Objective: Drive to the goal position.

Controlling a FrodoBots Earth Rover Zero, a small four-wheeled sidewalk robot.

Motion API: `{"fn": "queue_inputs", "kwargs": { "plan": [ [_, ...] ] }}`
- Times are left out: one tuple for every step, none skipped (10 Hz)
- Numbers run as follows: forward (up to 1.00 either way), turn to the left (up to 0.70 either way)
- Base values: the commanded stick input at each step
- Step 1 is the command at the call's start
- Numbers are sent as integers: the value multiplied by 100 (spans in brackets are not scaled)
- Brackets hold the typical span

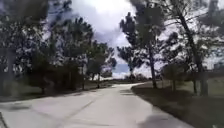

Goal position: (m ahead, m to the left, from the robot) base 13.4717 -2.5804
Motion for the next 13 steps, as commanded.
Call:
{"fn": "queue_inputs", "kwargs": {
  "plan": [
    [85, 0],
    [85, 0],
    [85, 0],
    [85, 0],
    [85, 0],
    [85, 0],
    [85, 0],
    [85, 0],
    [85, 0],
    [85, 0],
    [85, 0],
    [85, 0],
    [85, 0]
  ]
}}
